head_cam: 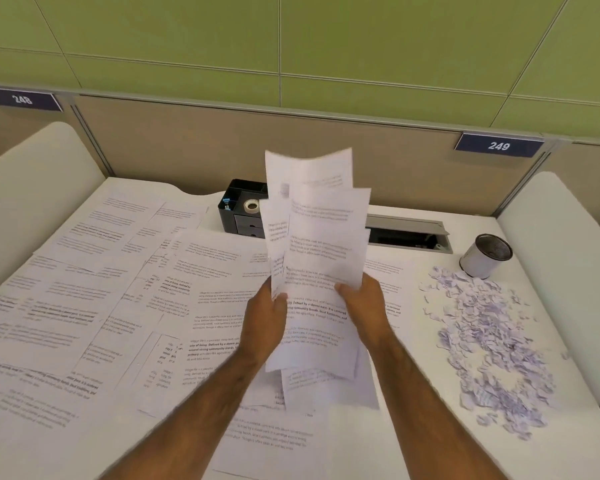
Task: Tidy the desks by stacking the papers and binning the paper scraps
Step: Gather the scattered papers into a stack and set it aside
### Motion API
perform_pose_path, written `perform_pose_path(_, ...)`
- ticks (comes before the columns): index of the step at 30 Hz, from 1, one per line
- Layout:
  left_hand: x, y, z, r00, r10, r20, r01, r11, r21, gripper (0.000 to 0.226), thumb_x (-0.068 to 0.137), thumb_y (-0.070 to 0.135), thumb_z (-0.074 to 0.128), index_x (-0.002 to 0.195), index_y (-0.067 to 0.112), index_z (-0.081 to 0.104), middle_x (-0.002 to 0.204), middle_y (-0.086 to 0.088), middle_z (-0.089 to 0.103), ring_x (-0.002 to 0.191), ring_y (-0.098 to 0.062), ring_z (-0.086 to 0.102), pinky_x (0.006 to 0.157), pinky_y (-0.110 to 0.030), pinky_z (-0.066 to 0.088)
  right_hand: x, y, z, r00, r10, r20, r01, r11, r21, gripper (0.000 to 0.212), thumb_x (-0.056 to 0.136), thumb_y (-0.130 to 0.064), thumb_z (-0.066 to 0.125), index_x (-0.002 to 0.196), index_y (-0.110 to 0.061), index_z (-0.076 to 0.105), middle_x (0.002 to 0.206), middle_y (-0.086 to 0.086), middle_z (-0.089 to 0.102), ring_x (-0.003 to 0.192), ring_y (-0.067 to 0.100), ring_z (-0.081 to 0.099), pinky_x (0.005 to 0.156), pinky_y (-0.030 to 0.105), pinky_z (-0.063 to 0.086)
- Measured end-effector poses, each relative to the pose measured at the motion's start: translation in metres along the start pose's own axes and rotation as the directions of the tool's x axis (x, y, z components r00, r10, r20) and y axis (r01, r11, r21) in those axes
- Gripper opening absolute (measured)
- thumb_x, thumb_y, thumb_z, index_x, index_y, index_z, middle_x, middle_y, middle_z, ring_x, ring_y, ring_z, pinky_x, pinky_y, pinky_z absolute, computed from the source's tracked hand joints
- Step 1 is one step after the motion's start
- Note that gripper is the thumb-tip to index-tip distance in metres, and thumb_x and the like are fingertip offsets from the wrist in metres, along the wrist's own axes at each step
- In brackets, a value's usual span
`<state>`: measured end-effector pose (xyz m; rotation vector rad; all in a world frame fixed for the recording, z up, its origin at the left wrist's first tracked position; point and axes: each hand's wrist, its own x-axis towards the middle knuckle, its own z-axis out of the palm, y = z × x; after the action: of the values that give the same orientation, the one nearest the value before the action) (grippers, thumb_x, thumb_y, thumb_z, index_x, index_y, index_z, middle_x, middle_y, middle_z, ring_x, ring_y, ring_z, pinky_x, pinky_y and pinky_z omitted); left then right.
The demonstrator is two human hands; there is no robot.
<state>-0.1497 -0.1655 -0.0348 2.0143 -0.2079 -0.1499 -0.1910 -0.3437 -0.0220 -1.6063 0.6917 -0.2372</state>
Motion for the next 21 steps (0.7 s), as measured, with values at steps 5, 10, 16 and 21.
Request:
perform_pose_path(5, 0.007, 0.043, -0.017, 0.982, 0.140, -0.125, -0.147, 0.988, -0.049, 0.032, 0.106, 0.023, 0.051, 0.136, 0.015, 0.056, 0.113, 0.009, 0.062, 0.090, -0.005, 0.065, 0.069, -0.013, 0.056, -0.001, -0.043, 0.002, 0.994, -0.084, -0.075, 0.095, 0.982, 0.161, 0.026, 0.093, -0.021, 0.070, 0.119, -0.017, 0.068, 0.104, 0.000, 0.075, 0.091, 0.020, 0.074, 0.078, 0.039, 0.064)
perform_pose_path(10, 0.019, 0.064, -0.030, 0.966, 0.190, -0.178, -0.212, 0.970, -0.118, 0.024, 0.106, 0.028, 0.050, 0.129, 0.024, 0.055, 0.108, 0.013, 0.060, 0.087, -0.001, 0.063, 0.064, -0.006, 0.054, 0.004, -0.065, 0.006, 0.988, -0.118, -0.098, 0.142, 0.941, 0.308, 0.029, 0.091, -0.014, 0.073, 0.119, -0.018, 0.064, 0.107, 0.002, 0.073, 0.098, 0.024, 0.071, 0.083, 0.040, 0.062)
perform_pose_path(16, 0.022, 0.052, -0.032, 0.981, 0.137, -0.138, -0.159, 0.975, -0.157, 0.035, 0.104, 0.030, 0.051, 0.136, 0.017, 0.057, 0.114, 0.005, 0.065, 0.098, -0.016, 0.066, 0.079, -0.031, 0.063, 0.005, -0.053, 0.012, 0.993, -0.100, -0.062, 0.112, 0.963, 0.243, 0.028, 0.092, -0.018, 0.073, 0.118, -0.017, 0.064, 0.108, 0.002, 0.073, 0.099, 0.025, 0.071, 0.089, 0.050, 0.060)
perform_pose_path(21, 0.020, 0.043, -0.031, 0.989, 0.089, -0.122, -0.114, 0.969, -0.219, 0.021, 0.104, 0.027, 0.055, 0.125, 0.026, 0.056, 0.110, 0.009, 0.064, 0.092, -0.008, 0.066, 0.065, -0.014, 0.057, 0.002, -0.040, 0.011, 0.995, -0.083, -0.058, 0.093, 0.972, 0.216, 0.028, 0.092, -0.021, 0.073, 0.118, -0.021, 0.064, 0.108, 0.001, 0.073, 0.097, 0.026, 0.071, 0.087, 0.052, 0.060)
